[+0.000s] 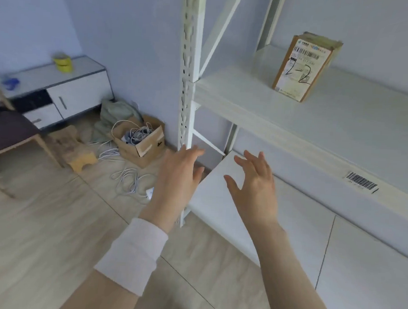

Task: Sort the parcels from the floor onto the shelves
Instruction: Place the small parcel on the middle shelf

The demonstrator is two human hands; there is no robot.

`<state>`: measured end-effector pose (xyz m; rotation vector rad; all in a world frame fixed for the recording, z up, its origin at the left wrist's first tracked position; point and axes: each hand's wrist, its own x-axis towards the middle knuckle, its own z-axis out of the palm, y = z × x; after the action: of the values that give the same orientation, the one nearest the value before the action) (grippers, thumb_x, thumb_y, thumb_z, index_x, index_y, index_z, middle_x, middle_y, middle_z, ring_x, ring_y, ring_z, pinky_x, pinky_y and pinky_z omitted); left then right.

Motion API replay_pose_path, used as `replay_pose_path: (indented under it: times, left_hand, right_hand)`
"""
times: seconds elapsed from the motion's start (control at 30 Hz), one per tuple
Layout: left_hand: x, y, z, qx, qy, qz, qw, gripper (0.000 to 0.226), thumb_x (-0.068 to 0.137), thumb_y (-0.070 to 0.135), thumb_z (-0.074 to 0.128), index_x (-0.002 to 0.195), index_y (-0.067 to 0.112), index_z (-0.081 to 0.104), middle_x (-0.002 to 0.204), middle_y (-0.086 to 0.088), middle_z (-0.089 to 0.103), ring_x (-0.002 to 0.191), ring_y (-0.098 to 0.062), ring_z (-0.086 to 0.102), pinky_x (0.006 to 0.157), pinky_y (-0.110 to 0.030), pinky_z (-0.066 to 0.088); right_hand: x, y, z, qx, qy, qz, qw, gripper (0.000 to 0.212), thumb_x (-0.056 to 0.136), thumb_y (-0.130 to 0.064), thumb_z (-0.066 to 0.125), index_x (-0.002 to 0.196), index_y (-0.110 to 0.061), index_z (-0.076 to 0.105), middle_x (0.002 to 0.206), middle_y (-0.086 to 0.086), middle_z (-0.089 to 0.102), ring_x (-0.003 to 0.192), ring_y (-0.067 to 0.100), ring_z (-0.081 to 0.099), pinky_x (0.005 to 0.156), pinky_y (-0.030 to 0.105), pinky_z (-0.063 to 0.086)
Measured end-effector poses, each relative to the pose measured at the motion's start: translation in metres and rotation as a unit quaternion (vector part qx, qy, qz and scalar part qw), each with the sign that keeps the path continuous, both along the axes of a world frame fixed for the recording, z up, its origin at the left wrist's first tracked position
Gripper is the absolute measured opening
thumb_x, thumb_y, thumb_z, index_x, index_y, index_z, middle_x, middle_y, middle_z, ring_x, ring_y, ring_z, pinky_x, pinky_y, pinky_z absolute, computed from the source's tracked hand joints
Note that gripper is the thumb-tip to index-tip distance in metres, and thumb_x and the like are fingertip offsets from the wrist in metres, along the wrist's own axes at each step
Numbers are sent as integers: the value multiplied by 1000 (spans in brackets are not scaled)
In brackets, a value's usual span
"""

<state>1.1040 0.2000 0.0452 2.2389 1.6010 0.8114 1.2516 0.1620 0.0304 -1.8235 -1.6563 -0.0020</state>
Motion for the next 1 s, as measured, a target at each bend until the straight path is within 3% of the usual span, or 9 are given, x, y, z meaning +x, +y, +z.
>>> replay_pose_path:
  times: [0.07,0.23,0.43,0.7,1.0]
  left_hand:
    - [-25,-20,-14,-5,29,24,999,34,87,13,61,120,13,59,114,-8,63,100,-30,58,88,-40,44]
    - [-83,-77,-60,-67,60,80,993,32,89,17,55,121,17,57,113,-2,63,107,-25,56,98,-33,32]
    - [-143,-154,-114,-194,131,106,966,43,97,26,42,140,26,37,148,6,37,139,-17,29,117,-37,12]
    - [-181,-270,-150,-280,119,199,932,43,99,23,37,142,26,33,150,7,32,139,-14,27,115,-31,11]
    - [-199,-428,-180,-376,79,319,866,43,100,27,37,142,26,32,150,8,33,139,-12,29,115,-27,11]
  right_hand:
    - [-19,-15,-15,-34,-4,15,999,41,75,-11,75,114,-2,64,126,17,59,132,41,40,103,49,37]
    - [-72,-64,-53,-138,-11,57,989,44,82,-17,70,124,-6,59,137,11,51,141,33,27,111,42,26]
    - [-130,-125,-86,-266,-61,112,956,48,91,-29,57,136,-16,47,147,2,38,146,23,11,117,36,12]
    - [-170,-208,-129,-361,-109,232,897,49,96,-37,45,142,-24,35,153,-5,26,147,17,3,116,29,4]
    - [-196,-310,-171,-431,-119,362,818,47,96,-33,47,140,-20,39,151,-1,31,147,19,6,118,35,10]
